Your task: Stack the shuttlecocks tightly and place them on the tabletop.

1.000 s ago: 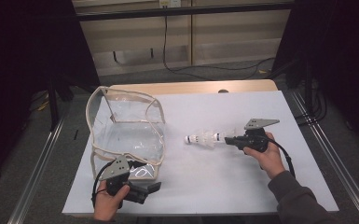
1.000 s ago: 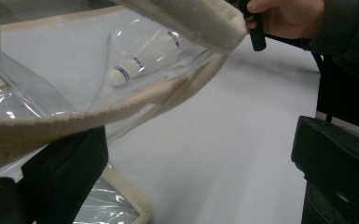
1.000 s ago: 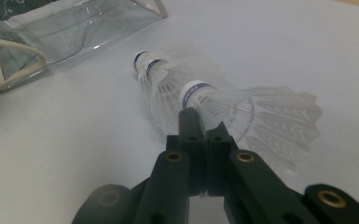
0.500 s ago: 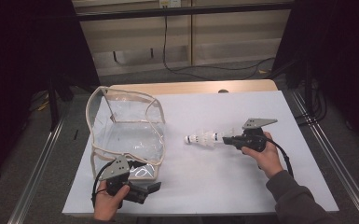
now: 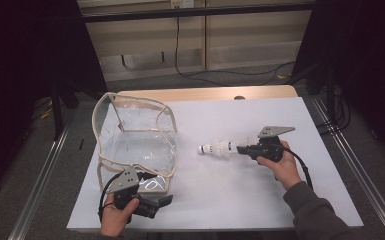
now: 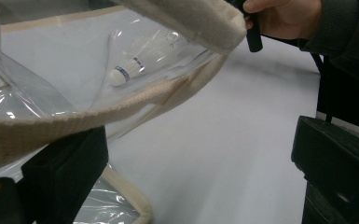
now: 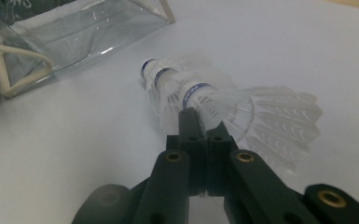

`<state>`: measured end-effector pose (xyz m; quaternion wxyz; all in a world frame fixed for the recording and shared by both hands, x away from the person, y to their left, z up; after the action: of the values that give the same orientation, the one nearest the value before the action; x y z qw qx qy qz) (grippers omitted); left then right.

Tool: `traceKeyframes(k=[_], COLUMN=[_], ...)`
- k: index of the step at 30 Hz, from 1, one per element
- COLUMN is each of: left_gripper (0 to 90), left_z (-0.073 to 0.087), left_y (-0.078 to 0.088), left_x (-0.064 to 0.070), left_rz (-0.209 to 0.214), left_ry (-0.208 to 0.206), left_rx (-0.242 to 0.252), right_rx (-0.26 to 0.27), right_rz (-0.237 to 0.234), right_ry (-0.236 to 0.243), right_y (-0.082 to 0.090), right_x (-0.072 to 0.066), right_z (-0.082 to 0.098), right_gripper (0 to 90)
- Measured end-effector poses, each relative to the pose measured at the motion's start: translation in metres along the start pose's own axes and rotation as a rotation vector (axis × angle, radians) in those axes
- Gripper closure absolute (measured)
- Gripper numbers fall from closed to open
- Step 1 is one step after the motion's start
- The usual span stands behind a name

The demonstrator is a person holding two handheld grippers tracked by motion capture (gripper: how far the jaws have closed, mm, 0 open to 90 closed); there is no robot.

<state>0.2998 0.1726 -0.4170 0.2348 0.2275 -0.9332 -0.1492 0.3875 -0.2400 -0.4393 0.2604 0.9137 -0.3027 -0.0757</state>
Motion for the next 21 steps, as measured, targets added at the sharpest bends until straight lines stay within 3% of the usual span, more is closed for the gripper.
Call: traceKeyframes(k=[21], left_gripper=[3.9], left_z=[0.0001], left_y=[0.0000], left_x=[-0.0003], left_rz=[0.001], left_ry=[-0.001], left_rx=[0.000], right_rx=[-0.004], right_rz=[-0.013], right_ry=[0.001], right_y=[-0.0103], right_x=[-0.0033], right_z=[-0.0007], right_gripper=[88.3])
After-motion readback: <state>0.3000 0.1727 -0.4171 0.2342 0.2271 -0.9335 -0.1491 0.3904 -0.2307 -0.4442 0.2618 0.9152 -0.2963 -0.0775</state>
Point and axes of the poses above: each handheld gripper's, and its own axes: y roughly backward along the jaws, z roughly out of its underside, x roughly to its right, the point moved 1 cm from there along -y, roughly forward along the jaws, and after that the axes turned 14 degrees about y, right-handed, at the moved point
